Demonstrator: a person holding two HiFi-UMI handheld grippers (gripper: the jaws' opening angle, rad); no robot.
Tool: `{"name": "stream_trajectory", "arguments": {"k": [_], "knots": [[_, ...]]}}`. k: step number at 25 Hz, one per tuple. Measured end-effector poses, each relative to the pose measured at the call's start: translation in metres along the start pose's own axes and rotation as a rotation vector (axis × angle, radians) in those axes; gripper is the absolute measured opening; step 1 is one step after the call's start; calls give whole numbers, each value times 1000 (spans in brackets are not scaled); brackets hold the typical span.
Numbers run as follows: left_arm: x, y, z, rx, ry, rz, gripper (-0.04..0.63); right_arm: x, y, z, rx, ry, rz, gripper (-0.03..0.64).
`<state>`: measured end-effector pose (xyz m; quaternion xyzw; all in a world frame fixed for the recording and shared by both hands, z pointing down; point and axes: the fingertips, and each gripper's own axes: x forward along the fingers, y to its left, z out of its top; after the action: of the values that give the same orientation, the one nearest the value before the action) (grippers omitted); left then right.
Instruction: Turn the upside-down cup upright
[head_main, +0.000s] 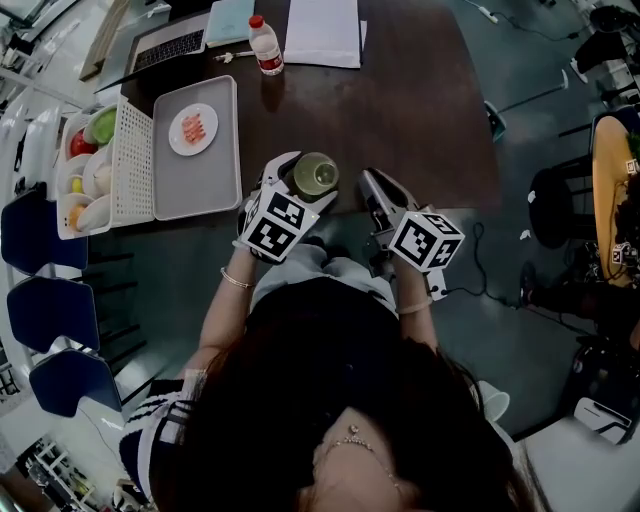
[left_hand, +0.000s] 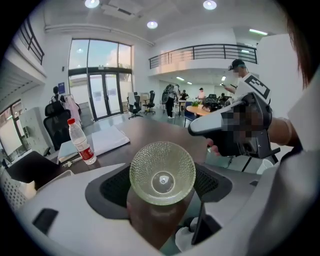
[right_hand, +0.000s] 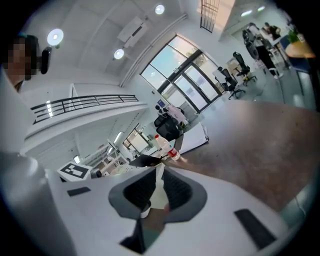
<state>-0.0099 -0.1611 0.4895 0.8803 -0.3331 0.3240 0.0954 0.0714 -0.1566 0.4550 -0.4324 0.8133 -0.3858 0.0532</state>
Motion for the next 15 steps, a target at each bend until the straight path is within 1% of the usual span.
{"name": "stream_trajectory", "arguments": {"k": [2,4,15], "knots": [[6,-1,-7,12,28,-1,389,0,-1,-1,-50,14,-24,55],[12,-3,-14,21,48,-6,390,-1,-2,-4,-68,32,-29,54],[42,-10,-45,22,107,-49,390,-5,-7,-13,-40,54,-38,54]]}}
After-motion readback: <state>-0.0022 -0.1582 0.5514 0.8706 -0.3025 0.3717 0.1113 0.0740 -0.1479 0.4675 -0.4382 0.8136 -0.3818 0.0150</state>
